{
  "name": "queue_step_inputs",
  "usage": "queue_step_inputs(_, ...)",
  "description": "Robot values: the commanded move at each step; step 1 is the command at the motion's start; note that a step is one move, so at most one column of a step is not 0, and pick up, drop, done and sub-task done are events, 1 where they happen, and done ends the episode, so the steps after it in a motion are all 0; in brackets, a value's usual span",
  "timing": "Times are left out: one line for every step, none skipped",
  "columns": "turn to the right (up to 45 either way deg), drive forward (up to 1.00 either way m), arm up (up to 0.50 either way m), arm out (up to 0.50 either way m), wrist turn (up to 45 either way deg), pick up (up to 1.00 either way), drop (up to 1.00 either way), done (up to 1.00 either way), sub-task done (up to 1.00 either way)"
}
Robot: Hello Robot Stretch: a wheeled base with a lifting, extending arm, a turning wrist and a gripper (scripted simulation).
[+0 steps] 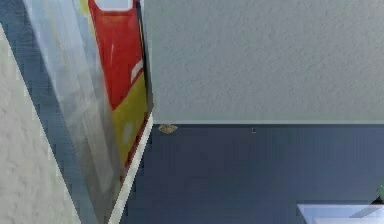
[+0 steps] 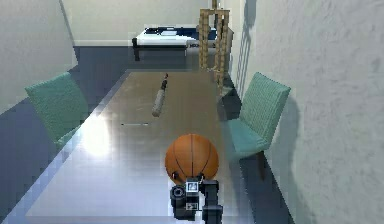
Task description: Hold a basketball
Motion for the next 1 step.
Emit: queue_step_inputs(0.0,0.0,0.0,0.0,0.0,1.0,0.0,0.0,0.0)
